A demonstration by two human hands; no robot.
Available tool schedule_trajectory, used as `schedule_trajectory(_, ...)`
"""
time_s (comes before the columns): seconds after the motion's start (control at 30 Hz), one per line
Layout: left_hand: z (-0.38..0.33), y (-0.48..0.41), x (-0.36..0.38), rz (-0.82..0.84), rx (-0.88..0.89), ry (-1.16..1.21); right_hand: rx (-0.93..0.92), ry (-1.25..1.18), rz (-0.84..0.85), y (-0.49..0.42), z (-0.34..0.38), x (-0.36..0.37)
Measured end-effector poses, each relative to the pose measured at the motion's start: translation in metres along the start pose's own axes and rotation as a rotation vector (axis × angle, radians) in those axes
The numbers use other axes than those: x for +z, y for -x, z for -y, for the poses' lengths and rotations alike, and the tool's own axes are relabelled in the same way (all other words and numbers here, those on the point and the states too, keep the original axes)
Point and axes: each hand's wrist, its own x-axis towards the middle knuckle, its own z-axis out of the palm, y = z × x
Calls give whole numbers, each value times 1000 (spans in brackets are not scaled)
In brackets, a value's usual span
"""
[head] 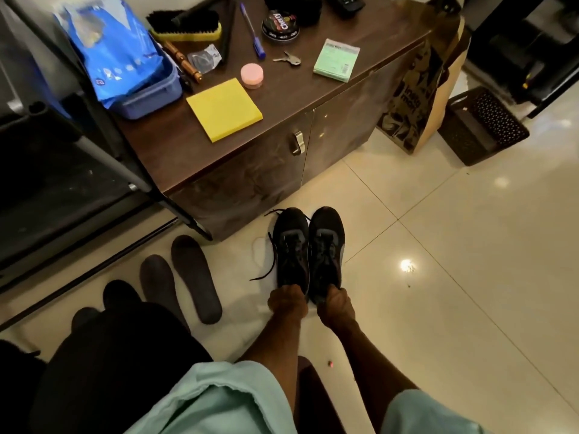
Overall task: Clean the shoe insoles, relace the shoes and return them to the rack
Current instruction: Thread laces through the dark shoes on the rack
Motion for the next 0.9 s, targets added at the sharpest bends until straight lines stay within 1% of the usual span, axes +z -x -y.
schedule_trajectory(0.2, -4, 2, 0, -74, 3, 2, -21, -102, -18, 5, -2, -9)
schedule_trajectory(0.3, -4, 6, -3, -85, -19, 3, 8, -61, -39, 9, -4, -18)
schedule_trajectory(0.47, -1, 11, -8, -122, -10, 35, 13, -79, -66, 15, -5, -22)
schedule_trajectory(0.67, 0, 24, -20, -142, -39, 140, 66, -191, -110, 28, 7, -31)
schedule_trajectory(0.9, -1, 39, -41, -138, -13, 252, 99, -198, -159, 46, 24, -52)
